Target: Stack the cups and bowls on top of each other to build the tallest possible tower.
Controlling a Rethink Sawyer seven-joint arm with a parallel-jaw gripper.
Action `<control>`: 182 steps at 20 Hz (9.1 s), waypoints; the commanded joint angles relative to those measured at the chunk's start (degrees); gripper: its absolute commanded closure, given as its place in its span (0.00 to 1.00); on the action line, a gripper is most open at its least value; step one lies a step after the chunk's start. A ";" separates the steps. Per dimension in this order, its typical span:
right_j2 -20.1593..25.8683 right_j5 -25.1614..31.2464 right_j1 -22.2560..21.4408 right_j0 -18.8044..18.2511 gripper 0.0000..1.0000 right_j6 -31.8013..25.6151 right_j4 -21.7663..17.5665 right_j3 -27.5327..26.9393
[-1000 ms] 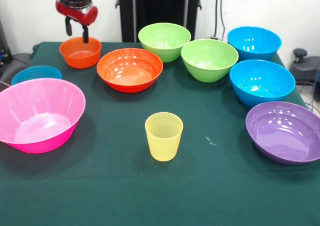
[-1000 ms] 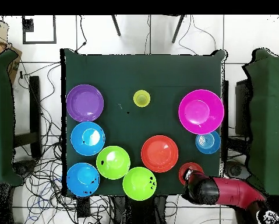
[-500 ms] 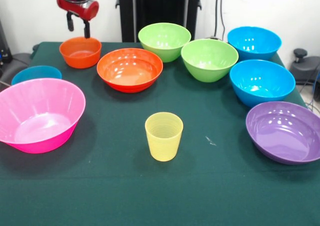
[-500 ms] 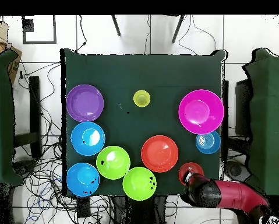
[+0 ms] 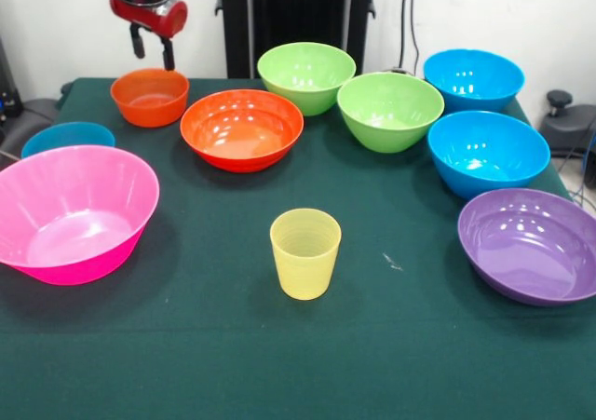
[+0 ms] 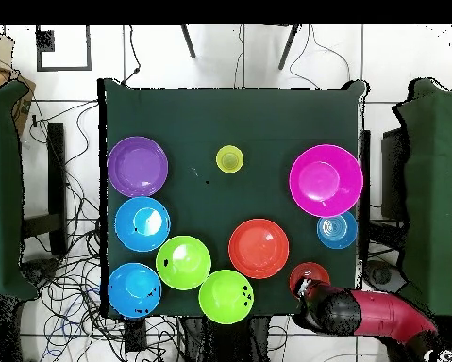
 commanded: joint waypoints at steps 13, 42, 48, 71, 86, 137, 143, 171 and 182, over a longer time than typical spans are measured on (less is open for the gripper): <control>12.65 8.59 2.86 -3.16 0.00 -16.25 -2.57 3.63; 12.16 6.13 7.80 -0.96 0.00 -10.61 -6.45 0.52; 11.23 3.94 5.97 0.74 0.00 -7.50 -8.15 0.85; 11.94 1.89 2.72 1.56 0.00 -7.53 -13.03 1.05; 8.46 -0.40 10.15 4.69 0.00 -2.83 -18.16 -3.99; 7.32 -0.38 5.62 6.51 0.00 -5.30 -18.00 -2.81; 6.44 0.07 8.78 6.65 0.00 -4.60 -18.81 -4.53; 4.69 -3.44 12.07 8.81 0.00 -2.07 -22.29 -6.96; 4.68 -1.45 8.40 11.44 0.00 -2.57 -21.75 -5.71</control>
